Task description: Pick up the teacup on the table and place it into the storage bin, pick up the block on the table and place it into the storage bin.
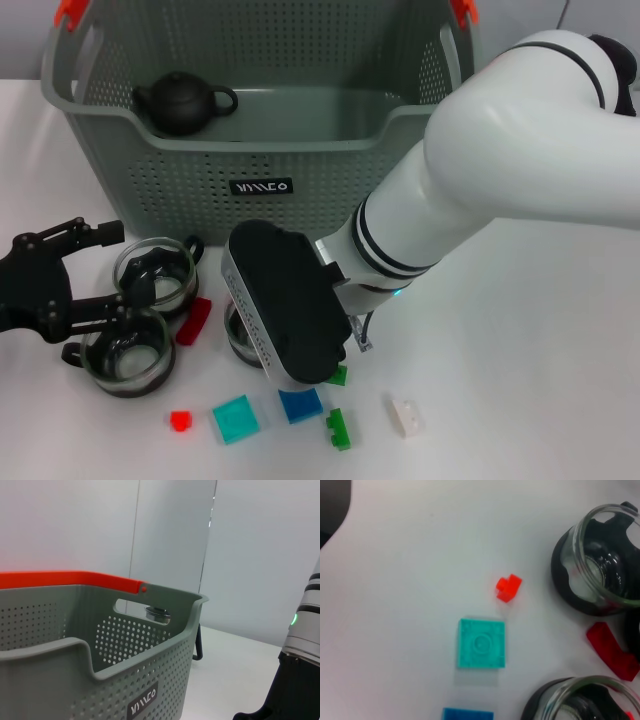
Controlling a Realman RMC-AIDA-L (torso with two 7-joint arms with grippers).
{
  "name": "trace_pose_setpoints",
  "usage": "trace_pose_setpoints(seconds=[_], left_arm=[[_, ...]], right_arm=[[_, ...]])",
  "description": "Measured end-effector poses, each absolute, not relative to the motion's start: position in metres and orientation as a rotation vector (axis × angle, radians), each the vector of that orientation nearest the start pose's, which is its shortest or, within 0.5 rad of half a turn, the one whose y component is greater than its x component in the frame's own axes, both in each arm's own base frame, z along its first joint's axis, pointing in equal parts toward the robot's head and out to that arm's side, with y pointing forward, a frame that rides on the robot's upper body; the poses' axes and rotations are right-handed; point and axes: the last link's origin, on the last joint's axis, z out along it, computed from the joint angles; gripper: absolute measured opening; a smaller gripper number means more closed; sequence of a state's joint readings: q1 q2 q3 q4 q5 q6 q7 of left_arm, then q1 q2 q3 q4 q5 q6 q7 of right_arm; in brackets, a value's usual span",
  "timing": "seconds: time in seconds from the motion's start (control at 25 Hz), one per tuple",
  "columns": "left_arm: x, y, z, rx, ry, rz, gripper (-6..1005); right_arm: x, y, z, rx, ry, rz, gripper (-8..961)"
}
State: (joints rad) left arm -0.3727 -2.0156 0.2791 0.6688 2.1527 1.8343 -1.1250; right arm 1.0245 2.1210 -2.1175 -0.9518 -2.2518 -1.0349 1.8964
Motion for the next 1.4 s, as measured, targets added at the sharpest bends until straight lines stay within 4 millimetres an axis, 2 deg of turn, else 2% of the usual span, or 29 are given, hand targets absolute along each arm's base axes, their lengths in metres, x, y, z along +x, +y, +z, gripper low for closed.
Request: trace_pose_setpoints(seconds=[0.36,0.96,1.16,1.4], left_arm=[[-0.3287,0.2637,0.0636,-2.547,-0.516,-0.767,900],[-0.3274,0.2657,0.0637,-2.548,-0.509,-0.768,901],[-0.3272,0.2657,0.0632,-2.547,-0.510,-0.770,900],[-0.3272,0.2657,0.0632,-2.547,-0.510,-0.770,901]], right_arm=[[0.0809,0.3290,-0.1683,-2.950,-0.873,-0.647,538],[0.0812,0.3316,-0.1674,-2.996,-0.794,-0.622,404],[0.0809,0.3309,-0.1678,-3.000,-0.790,-0.626,180],[0.0800,0.3300,-0.1676,-3.003,-0.791,-0.626,116]])
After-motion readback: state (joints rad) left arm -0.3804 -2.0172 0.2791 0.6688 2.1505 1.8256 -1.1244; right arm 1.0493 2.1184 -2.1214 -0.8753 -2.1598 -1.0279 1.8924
